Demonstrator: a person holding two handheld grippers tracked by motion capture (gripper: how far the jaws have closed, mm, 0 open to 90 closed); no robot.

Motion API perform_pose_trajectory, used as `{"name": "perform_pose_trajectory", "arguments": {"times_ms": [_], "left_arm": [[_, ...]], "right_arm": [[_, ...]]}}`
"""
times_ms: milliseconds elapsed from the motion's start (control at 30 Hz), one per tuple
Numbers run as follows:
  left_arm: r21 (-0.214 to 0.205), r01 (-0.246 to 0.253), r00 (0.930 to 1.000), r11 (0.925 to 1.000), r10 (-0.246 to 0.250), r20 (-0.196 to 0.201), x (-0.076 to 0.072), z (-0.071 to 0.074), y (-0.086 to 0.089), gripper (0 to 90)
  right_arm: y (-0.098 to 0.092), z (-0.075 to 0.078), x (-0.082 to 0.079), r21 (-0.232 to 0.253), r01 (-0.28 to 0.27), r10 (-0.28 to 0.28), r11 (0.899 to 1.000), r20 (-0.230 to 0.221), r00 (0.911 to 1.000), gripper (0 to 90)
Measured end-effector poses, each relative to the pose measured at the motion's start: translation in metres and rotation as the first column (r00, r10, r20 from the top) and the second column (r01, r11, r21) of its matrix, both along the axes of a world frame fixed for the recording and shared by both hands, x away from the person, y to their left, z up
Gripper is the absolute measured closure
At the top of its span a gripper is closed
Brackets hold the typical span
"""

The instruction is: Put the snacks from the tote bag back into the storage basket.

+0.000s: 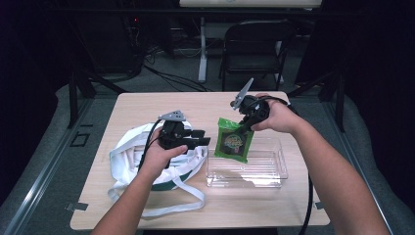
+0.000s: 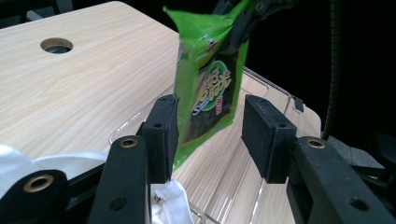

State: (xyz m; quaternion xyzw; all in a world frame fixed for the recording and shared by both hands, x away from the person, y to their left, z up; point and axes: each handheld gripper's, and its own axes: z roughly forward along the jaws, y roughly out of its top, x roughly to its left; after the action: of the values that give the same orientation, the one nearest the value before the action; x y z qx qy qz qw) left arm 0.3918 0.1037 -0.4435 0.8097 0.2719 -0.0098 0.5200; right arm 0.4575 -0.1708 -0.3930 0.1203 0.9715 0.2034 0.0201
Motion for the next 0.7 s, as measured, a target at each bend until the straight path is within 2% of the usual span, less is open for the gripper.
{"name": "perform_pose_trajectory", "arguments": {"times_ms": [133, 367, 400, 700], "left_arm": [[0.018, -0.018, 0.9998, 0.9997, 0.018, 0.004, -0.004, -0.004, 0.007, 55.8], [0.011, -0.068, 0.9975, 0.9976, 0.069, -0.017, -0.006, -0.014, 0.024, 56.0], [-0.001, -0.087, 0.9959, 0.9962, 0.087, -0.022, -0.007, -0.018, 0.031, 56.0], [-0.012, -0.127, 0.9916, 0.9918, 0.127, -0.023, -0.012, -0.028, 0.050, 56.4]], "right_arm": [[0.003, -0.008, 0.002, -0.014, -0.010, 0.010, 1.000, 0.009, 0.9999, 76.7], [0.011, -0.015, 0.006, -0.038, -0.031, 0.032, 0.999, 0.045, 0.9984, 76.7], [0.012, -0.016, 0.006, -0.041, -0.033, 0.036, 0.999, 0.051, 0.9981, 76.7], [0.020, -0.024, 0.009, -0.061, -0.075, 0.080, 0.995, 0.100, 0.9917, 76.7]]}}
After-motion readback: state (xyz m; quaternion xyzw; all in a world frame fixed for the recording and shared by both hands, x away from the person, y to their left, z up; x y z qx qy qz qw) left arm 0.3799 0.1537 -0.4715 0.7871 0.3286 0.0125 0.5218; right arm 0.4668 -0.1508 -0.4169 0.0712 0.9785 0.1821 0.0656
